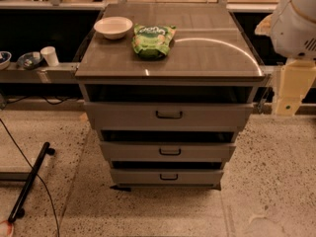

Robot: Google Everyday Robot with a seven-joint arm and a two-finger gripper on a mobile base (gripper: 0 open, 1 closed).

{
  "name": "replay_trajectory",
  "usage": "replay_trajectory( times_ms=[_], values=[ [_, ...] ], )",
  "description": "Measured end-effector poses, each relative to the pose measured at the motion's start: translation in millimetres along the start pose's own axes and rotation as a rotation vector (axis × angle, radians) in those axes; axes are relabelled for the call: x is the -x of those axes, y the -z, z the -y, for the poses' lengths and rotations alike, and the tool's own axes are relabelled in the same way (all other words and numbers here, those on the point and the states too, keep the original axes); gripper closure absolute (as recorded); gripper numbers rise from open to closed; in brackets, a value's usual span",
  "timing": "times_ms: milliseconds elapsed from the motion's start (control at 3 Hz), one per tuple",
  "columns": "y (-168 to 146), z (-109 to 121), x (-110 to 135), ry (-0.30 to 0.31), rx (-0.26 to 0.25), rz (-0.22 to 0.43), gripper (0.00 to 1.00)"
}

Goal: Open top drawer

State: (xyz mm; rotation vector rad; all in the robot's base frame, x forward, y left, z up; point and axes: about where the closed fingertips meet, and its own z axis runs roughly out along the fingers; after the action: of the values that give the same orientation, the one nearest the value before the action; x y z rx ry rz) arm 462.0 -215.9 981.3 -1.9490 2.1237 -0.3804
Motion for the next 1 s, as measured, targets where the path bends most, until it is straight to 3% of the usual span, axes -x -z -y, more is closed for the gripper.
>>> replay_trajectory(
  times_ms=[1000],
  values=[
    [10.0, 7.1, -5.8, -0.009, -0.004, 0.010, 0.00]
  ],
)
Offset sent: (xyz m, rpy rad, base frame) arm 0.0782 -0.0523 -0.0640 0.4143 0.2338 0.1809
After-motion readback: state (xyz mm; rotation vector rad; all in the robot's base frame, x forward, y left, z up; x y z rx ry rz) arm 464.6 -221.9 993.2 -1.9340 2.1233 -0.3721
